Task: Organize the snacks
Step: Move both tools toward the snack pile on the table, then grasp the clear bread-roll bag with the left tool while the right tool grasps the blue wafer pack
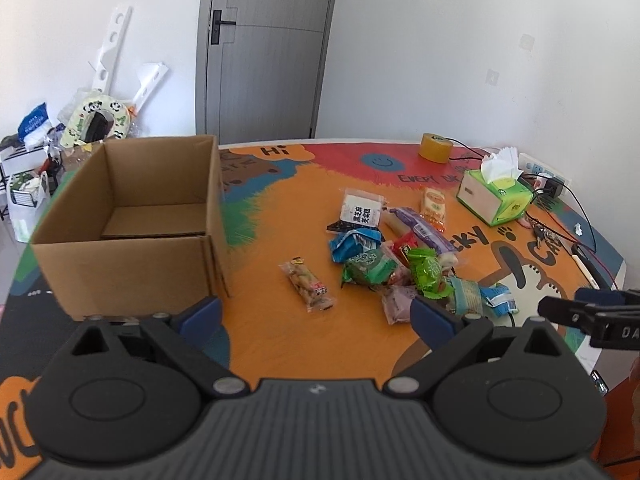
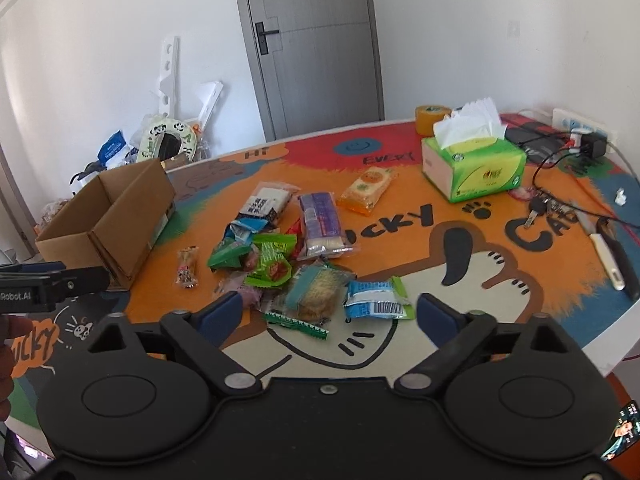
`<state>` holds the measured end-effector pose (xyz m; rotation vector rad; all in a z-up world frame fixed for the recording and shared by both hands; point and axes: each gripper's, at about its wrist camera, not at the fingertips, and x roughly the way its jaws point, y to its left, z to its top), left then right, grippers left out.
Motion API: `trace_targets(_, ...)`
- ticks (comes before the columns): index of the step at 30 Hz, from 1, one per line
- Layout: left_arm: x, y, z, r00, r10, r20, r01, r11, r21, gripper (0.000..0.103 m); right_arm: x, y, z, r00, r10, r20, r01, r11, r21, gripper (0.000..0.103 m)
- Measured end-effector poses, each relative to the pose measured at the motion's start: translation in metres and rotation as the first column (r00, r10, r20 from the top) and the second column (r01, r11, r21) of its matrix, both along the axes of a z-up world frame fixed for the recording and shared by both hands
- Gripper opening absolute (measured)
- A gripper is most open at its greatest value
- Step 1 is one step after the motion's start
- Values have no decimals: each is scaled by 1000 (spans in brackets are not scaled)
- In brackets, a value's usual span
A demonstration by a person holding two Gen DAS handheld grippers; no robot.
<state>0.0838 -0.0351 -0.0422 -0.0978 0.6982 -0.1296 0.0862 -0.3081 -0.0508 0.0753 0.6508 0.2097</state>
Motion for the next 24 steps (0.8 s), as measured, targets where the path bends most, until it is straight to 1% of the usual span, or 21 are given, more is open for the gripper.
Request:
trace_targets(3, 10, -5, -7, 1000, -12, 8, 12, 1000, 10, 99, 9, 0, -10, 1000, -4, -16, 4, 1000, -17, 80)
trace_targets(10, 39, -12, -26, 1000, -8, -22, 8, 1000, -19, 87, 29, -7, -30, 998, -47, -50, 46, 999, -26, 74)
trace_targets(12, 47, -13, -30, 999, -5, -34, 5, 1000, -18, 83, 36, -9, -35, 997, -56, -61, 55, 998, -25, 69)
trace_targets(15, 58, -14, -37, 999, 3, -39, -3, 1000, -6, 79, 43, -12, -40, 995, -68, -67, 67, 998, -19, 69)
trace_targets(18, 67, -14, -44, 999, 11, -43, -10, 1000, 11, 78, 51, -13, -45, 994, -78, -78, 77, 997, -16, 69)
trace_targets(20, 75, -14, -50, 998, 23, -59, -21, 999, 27, 74, 57, -13, -47, 993, -80, -84, 78, 997, -21, 69)
trace_targets(22, 83, -12, -56, 997, 28, -76, -27, 1000, 16, 70, 62, -11, -50, 993, -84, -89, 81, 996, -28, 69)
trace_targets(24, 89, -13, -61, 996, 33, -85, -31, 999, 26, 68, 68, -11, -54, 991, -89, -100, 87, 996, -26, 69)
